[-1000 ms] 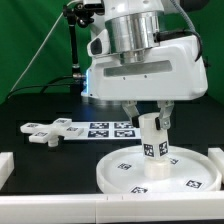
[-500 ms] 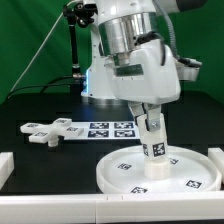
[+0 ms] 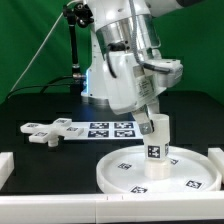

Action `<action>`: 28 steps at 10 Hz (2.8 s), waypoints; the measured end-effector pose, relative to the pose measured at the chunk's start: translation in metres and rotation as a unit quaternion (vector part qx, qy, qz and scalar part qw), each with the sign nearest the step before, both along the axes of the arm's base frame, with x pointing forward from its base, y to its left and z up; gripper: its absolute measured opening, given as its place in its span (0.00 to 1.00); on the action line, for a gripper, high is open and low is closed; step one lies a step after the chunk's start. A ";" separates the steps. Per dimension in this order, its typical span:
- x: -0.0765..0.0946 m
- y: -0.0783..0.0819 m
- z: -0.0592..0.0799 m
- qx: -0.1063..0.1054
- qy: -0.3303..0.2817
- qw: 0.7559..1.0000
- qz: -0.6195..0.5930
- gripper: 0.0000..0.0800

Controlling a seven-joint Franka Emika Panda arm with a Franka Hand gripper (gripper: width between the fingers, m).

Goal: Assemble round table

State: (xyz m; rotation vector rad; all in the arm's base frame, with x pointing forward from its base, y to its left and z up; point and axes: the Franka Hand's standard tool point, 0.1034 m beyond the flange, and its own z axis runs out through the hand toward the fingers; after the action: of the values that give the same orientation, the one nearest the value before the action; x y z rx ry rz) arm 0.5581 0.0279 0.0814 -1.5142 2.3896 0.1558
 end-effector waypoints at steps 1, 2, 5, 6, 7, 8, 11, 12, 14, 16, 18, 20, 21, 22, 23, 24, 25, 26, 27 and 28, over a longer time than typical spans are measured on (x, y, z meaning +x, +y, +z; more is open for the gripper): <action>0.000 -0.001 0.000 0.008 0.006 1.000 -0.017 0.51; 0.000 0.001 0.000 0.017 0.018 0.998 -0.056 0.51; 0.001 0.002 0.000 0.023 0.021 0.996 -0.087 0.51; 0.001 0.002 0.000 0.018 0.017 0.998 -0.066 0.61; 0.001 0.001 0.000 0.011 0.011 0.999 -0.040 0.77; 0.001 0.000 0.000 0.001 0.000 1.000 0.001 0.80; 0.001 0.000 0.000 -0.025 -0.033 0.991 0.124 0.81; 0.001 0.000 -0.001 -0.032 -0.041 0.986 0.157 0.81; 0.001 0.001 0.000 -0.047 -0.058 0.970 0.233 0.81; 0.005 0.006 0.002 -0.077 -0.077 0.929 0.354 0.81; 0.005 0.007 0.002 -0.093 -0.096 0.892 0.431 0.81; 0.005 0.006 0.001 -0.103 -0.109 0.862 0.484 0.81; 0.005 0.006 0.001 -0.108 -0.115 0.847 0.508 0.81; 0.005 0.006 0.001 -0.114 -0.121 0.826 0.538 0.81; 0.006 0.008 0.002 -0.131 -0.128 0.775 0.605 0.81; 0.006 0.012 0.002 -0.144 -0.131 0.729 0.656 0.81; 0.006 0.014 0.002 -0.152 -0.136 0.684 0.700 0.81; 0.007 0.013 0.002 -0.159 -0.143 0.636 0.742 0.81; 0.007 0.010 0.001 -0.166 -0.150 0.601 0.767 0.81; 0.007 0.010 0.001 -0.168 -0.153 0.584 0.779 0.81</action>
Offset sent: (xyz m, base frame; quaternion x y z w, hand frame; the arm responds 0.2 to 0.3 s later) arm -0.0029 -0.0007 0.0026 0.0180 -0.0025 0.1832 0.9829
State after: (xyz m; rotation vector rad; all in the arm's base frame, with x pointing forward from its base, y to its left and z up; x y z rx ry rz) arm 0.5652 0.0378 0.0828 -2.9569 0.1821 -0.2062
